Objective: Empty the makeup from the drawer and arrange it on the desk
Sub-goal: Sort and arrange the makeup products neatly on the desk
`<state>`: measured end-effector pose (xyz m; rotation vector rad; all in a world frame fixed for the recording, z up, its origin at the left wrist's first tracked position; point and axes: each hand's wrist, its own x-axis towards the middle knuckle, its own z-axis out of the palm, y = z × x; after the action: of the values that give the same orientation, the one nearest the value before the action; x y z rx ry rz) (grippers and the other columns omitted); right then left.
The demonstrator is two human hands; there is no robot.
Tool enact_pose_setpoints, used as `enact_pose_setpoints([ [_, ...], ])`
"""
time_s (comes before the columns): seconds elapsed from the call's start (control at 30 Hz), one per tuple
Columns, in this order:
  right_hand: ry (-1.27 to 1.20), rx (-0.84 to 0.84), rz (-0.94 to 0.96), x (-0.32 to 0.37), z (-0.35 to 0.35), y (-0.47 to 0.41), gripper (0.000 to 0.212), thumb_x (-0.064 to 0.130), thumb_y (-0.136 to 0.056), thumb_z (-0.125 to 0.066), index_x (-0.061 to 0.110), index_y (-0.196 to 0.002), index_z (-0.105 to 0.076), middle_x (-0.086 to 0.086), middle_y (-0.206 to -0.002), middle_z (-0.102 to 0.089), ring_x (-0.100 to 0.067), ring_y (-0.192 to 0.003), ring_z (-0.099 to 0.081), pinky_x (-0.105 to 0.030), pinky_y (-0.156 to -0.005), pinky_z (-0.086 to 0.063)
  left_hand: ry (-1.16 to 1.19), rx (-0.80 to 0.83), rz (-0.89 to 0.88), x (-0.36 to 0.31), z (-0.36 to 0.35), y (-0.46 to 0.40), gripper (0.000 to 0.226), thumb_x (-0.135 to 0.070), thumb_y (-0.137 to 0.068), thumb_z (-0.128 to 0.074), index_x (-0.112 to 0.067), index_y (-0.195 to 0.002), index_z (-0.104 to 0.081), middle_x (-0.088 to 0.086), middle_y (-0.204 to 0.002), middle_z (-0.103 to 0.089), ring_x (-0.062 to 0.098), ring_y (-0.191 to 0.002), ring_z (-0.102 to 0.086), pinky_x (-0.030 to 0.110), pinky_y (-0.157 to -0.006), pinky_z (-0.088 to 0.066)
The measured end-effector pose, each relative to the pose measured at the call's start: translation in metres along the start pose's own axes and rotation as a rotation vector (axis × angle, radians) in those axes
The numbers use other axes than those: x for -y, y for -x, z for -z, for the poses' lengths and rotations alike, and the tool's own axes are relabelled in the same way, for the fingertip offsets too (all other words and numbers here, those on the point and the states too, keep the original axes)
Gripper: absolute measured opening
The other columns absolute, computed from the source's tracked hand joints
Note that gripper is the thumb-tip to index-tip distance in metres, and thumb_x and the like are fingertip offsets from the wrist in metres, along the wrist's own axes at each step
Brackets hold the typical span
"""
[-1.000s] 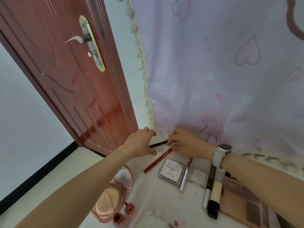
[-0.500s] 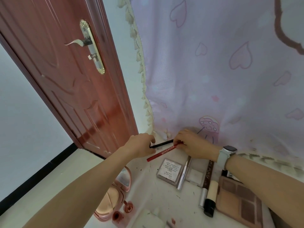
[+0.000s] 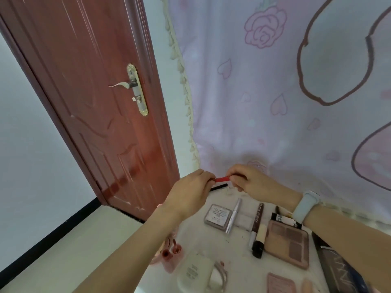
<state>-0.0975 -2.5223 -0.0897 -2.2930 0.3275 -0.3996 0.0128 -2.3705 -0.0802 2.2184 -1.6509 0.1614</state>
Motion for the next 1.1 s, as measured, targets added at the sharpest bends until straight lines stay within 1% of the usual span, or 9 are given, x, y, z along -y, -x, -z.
enact_pose_setpoints([
  [0.13, -0.066, -0.065, 0.050, 0.022, 0.007, 0.021, 0.027, 0.007, -0.092, -0.048, 0.025, -0.075, -0.058, 0.014, -0.046, -0.052, -0.002, -0.043, -0.044, -0.014, -0.051, -0.037, -0.133, -0.067, 0.028, -0.017, 0.005, 0.023, 0.030, -0.028, -0.102, -0.026, -0.017, -0.116, -0.050, 0.001, -0.099, -0.055, 0.023, -0.082, -0.054, 0.029, -0.061, -0.035],
  [0.43, -0.035, -0.082, 0.042, 0.043, 0.014, 0.048, 0.022, 0.009, -0.094, -0.047, 0.024, -0.080, -0.056, 0.008, -0.060, -0.051, -0.001, -0.049, -0.041, -0.011, -0.050, -0.036, -0.089, -0.086, -0.011, -0.027, 0.022, 0.038, 0.033, -0.038, -0.099, -0.028, -0.025, -0.120, -0.051, -0.007, -0.075, -0.051, 0.016, -0.063, -0.045, 0.027, -0.058, -0.035],
  [0.57, -0.037, -0.070, 0.017, 0.045, 0.019, 0.049, 0.018, 0.009, -0.093, -0.048, 0.020, -0.085, -0.059, 0.006, -0.063, -0.054, -0.006, -0.055, -0.047, -0.013, -0.054, -0.038, 0.052, 0.059, 0.048, -0.027, 0.026, 0.037, 0.040, -0.040, -0.095, -0.044, -0.023, -0.130, -0.036, -0.007, -0.083, -0.050, 0.014, -0.070, -0.047, 0.025, -0.066, -0.038],
  [0.63, -0.034, -0.085, -0.029, 0.040, 0.023, 0.047, 0.015, 0.009, -0.094, -0.047, 0.017, -0.091, -0.059, 0.004, -0.069, -0.056, -0.009, -0.059, -0.051, -0.014, -0.056, -0.041, 0.149, 0.154, 0.144, -0.022, 0.029, 0.036, 0.052, -0.026, -0.091, -0.052, -0.020, -0.135, -0.026, 0.002, -0.094, -0.057, 0.015, -0.074, -0.049, 0.028, -0.071, -0.043],
  [0.73, 0.028, -0.222, -0.135, 0.020, 0.029, 0.039, 0.019, 0.008, -0.095, -0.044, 0.008, -0.104, -0.060, -0.004, -0.085, -0.063, -0.013, -0.066, -0.055, -0.020, -0.063, -0.045, 0.189, 0.216, 0.315, -0.001, 0.036, 0.030, 0.048, 0.001, -0.085, -0.042, -0.011, -0.130, -0.028, 0.011, -0.098, -0.055, 0.017, -0.080, -0.049, 0.031, -0.070, -0.045],
  [0.83, 0.156, -0.283, -0.223, 0.000, 0.029, 0.028, 0.028, 0.001, -0.094, -0.040, -0.004, -0.113, -0.060, -0.013, -0.106, -0.061, -0.028, -0.091, -0.059, -0.030, -0.086, -0.045, 0.182, 0.239, 0.415, 0.023, 0.038, 0.021, 0.047, 0.008, -0.084, -0.035, -0.009, -0.127, -0.030, 0.009, -0.104, -0.051, 0.019, -0.088, -0.049, 0.028, -0.074, -0.045],
  [0.9, 0.169, -0.252, -0.223, -0.012, 0.021, 0.018, 0.027, -0.004, -0.090, -0.041, -0.010, -0.105, -0.063, -0.016, -0.105, -0.061, -0.032, -0.095, -0.057, -0.038, -0.093, -0.045, 0.284, 0.245, 0.428, 0.034, 0.033, 0.014, 0.048, 0.007, -0.085, -0.041, -0.014, -0.127, -0.030, 0.010, -0.116, -0.053, 0.021, -0.099, -0.052, 0.030, -0.083, -0.047],
  [0.97, 0.136, -0.234, -0.208, -0.025, 0.010, 0.006, 0.023, -0.005, -0.088, -0.044, -0.007, -0.096, -0.065, -0.012, -0.094, -0.056, -0.028, -0.088, -0.056, -0.043, -0.089, -0.048, 0.320, 0.260, 0.423, 0.041, 0.023, 0.007, 0.052, 0.001, -0.085, -0.055, -0.017, -0.127, -0.031, 0.006, -0.114, -0.056, 0.017, -0.098, -0.052, 0.022, -0.076, -0.046],
  [1.1, 0.104, -0.133, -0.207, -0.045, -0.015, -0.017, 0.019, 0.001, -0.090, -0.049, 0.004, -0.102, -0.064, -0.001, -0.083, -0.057, -0.017, -0.079, -0.053, -0.017, -0.067, -0.040, 0.272, 0.278, 0.380, 0.052, 0.000, -0.010, 0.034, -0.011, -0.081, -0.068, -0.016, -0.106, -0.046, 0.001, -0.103, -0.068, 0.010, -0.084, -0.058, 0.013, -0.062, -0.043],
])
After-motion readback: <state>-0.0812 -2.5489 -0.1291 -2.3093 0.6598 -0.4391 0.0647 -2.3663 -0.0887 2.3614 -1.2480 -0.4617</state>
